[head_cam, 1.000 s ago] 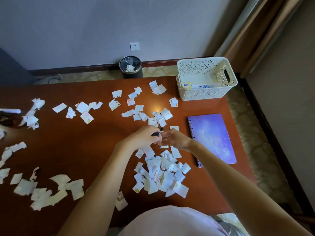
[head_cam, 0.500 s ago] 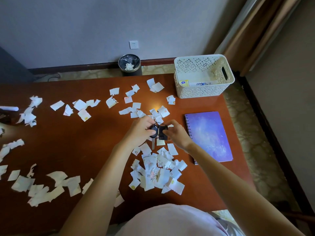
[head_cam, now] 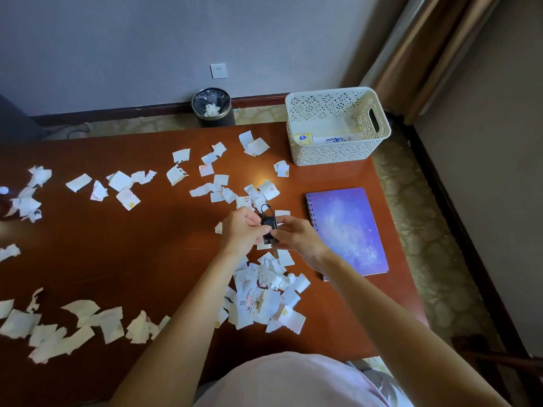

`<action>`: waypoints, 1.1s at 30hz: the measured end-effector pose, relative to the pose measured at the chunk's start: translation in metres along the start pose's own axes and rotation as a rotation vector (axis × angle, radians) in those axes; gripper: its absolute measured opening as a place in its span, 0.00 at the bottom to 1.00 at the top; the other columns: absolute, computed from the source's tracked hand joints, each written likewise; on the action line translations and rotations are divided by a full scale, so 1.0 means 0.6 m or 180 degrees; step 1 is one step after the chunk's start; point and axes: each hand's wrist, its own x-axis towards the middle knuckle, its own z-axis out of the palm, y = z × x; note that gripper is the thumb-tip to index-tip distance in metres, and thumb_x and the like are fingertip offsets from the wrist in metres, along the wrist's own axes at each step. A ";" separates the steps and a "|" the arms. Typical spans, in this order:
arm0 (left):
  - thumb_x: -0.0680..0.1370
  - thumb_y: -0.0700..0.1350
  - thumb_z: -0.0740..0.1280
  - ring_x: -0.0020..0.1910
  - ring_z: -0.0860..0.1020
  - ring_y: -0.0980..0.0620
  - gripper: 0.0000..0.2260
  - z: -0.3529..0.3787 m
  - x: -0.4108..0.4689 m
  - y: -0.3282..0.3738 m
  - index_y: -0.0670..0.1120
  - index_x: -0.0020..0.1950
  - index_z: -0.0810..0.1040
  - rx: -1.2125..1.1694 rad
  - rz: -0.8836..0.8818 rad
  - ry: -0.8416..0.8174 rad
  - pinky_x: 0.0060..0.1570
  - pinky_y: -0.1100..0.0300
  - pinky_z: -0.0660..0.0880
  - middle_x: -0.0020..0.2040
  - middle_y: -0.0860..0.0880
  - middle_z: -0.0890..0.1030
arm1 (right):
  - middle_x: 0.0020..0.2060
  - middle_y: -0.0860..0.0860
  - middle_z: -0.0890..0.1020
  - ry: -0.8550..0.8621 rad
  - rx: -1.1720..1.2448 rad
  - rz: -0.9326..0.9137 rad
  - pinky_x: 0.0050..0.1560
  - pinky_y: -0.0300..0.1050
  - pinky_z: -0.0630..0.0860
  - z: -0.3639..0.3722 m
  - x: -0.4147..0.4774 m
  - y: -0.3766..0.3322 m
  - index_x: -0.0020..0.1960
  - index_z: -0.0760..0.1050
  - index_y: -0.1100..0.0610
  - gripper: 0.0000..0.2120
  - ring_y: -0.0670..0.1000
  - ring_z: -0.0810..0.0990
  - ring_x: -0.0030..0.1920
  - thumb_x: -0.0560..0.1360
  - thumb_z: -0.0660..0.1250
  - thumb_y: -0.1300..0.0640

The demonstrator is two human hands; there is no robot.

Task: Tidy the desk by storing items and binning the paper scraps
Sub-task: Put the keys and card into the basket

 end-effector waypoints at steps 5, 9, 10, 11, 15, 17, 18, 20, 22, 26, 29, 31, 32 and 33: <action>0.75 0.36 0.67 0.39 0.81 0.49 0.05 0.007 0.024 -0.012 0.37 0.48 0.79 -0.0051 -0.0243 0.0385 0.44 0.54 0.82 0.45 0.41 0.82 | 0.45 0.55 0.81 0.0297 -0.0135 0.0229 0.37 0.32 0.80 -0.023 0.005 0.004 0.61 0.71 0.67 0.13 0.41 0.83 0.32 0.76 0.61 0.70; 0.76 0.46 0.67 0.50 0.78 0.43 0.10 0.031 0.048 -0.043 0.38 0.48 0.77 0.0721 -0.0657 0.0441 0.41 0.59 0.74 0.47 0.43 0.81 | 0.57 0.63 0.79 0.0821 -0.0052 0.0376 0.41 0.37 0.79 -0.045 0.014 0.010 0.62 0.70 0.66 0.14 0.48 0.81 0.38 0.76 0.62 0.70; 0.75 0.49 0.68 0.53 0.78 0.42 0.16 0.042 0.050 -0.047 0.37 0.54 0.75 0.0797 -0.0736 0.0304 0.44 0.56 0.74 0.51 0.42 0.80 | 0.57 0.63 0.79 0.0906 -0.0062 0.0426 0.41 0.38 0.78 -0.049 0.017 0.010 0.61 0.70 0.67 0.14 0.50 0.81 0.40 0.76 0.62 0.70; 0.74 0.51 0.69 0.55 0.77 0.42 0.21 0.052 0.052 -0.047 0.37 0.59 0.72 0.0858 -0.0805 0.0208 0.46 0.54 0.75 0.55 0.41 0.78 | 0.57 0.64 0.79 0.0964 -0.0099 0.0474 0.42 0.40 0.79 -0.052 0.019 0.010 0.61 0.70 0.67 0.14 0.53 0.81 0.42 0.75 0.62 0.70; 0.72 0.49 0.72 0.60 0.75 0.41 0.26 0.085 0.056 -0.034 0.39 0.63 0.68 0.1181 -0.0619 0.0246 0.51 0.49 0.76 0.62 0.40 0.73 | 0.54 0.64 0.79 0.1117 -0.0394 0.0575 0.55 0.54 0.79 -0.062 0.030 0.006 0.58 0.72 0.66 0.13 0.61 0.81 0.52 0.75 0.63 0.70; 0.73 0.45 0.71 0.60 0.75 0.40 0.23 0.092 0.061 -0.027 0.39 0.62 0.68 0.1274 -0.0609 0.0227 0.52 0.49 0.76 0.62 0.40 0.73 | 0.49 0.62 0.79 0.1189 -0.0567 0.0539 0.57 0.58 0.77 -0.067 0.033 0.002 0.55 0.73 0.65 0.10 0.62 0.81 0.50 0.74 0.64 0.70; 0.73 0.43 0.71 0.60 0.75 0.40 0.21 0.093 0.064 -0.025 0.39 0.62 0.68 0.1297 -0.0643 0.0183 0.52 0.49 0.75 0.62 0.40 0.74 | 0.48 0.61 0.79 0.1233 -0.0677 0.0510 0.56 0.59 0.77 -0.071 0.035 0.000 0.55 0.74 0.64 0.10 0.61 0.81 0.50 0.74 0.64 0.69; 0.73 0.42 0.71 0.59 0.75 0.41 0.20 0.090 0.070 -0.024 0.38 0.60 0.70 0.1322 -0.0725 0.0065 0.51 0.50 0.75 0.61 0.40 0.74 | 0.46 0.58 0.78 0.1296 -0.0873 0.0446 0.56 0.58 0.78 -0.077 0.039 -0.006 0.55 0.75 0.64 0.10 0.59 0.80 0.47 0.73 0.65 0.67; 0.73 0.41 0.71 0.58 0.76 0.41 0.17 0.085 0.073 -0.026 0.37 0.58 0.73 0.1369 -0.0731 -0.0029 0.51 0.51 0.75 0.59 0.40 0.76 | 0.44 0.56 0.77 0.1294 -0.0974 0.0385 0.54 0.57 0.78 -0.083 0.042 -0.016 0.55 0.75 0.64 0.10 0.57 0.79 0.44 0.73 0.65 0.67; 0.75 0.41 0.67 0.55 0.77 0.41 0.11 0.070 0.072 -0.012 0.35 0.55 0.75 0.1151 -0.0635 -0.0039 0.48 0.52 0.75 0.54 0.38 0.79 | 0.42 0.54 0.78 0.1205 -0.1022 0.0193 0.48 0.51 0.80 -0.096 0.047 -0.044 0.55 0.76 0.64 0.11 0.56 0.80 0.42 0.73 0.65 0.67; 0.77 0.44 0.65 0.46 0.77 0.45 0.12 0.052 0.081 0.043 0.34 0.51 0.76 0.0857 -0.0311 -0.0023 0.40 0.56 0.72 0.45 0.41 0.78 | 0.40 0.50 0.79 0.1255 -0.0961 -0.0113 0.51 0.56 0.80 -0.112 0.055 -0.084 0.51 0.77 0.62 0.08 0.58 0.81 0.44 0.72 0.66 0.67; 0.77 0.45 0.65 0.44 0.75 0.47 0.10 0.041 0.094 0.103 0.37 0.49 0.76 0.0519 -0.0045 0.0017 0.38 0.58 0.71 0.42 0.45 0.76 | 0.38 0.52 0.80 0.1369 -0.0826 -0.0308 0.50 0.56 0.79 -0.128 0.065 -0.120 0.49 0.77 0.61 0.08 0.59 0.82 0.41 0.71 0.65 0.69; 0.77 0.46 0.64 0.43 0.75 0.47 0.09 0.037 0.103 0.136 0.39 0.49 0.75 0.0413 0.0101 0.0050 0.36 0.59 0.70 0.41 0.46 0.76 | 0.38 0.53 0.80 0.1427 -0.0699 -0.0407 0.48 0.54 0.79 -0.138 0.070 -0.140 0.49 0.77 0.61 0.09 0.58 0.82 0.38 0.72 0.64 0.70; 0.78 0.46 0.64 0.44 0.75 0.48 0.09 0.034 0.114 0.169 0.40 0.49 0.75 0.0351 0.0249 0.0092 0.35 0.60 0.69 0.43 0.45 0.76 | 0.37 0.52 0.78 0.1487 -0.0580 -0.0506 0.45 0.52 0.78 -0.150 0.076 -0.160 0.49 0.76 0.61 0.08 0.57 0.80 0.35 0.72 0.64 0.70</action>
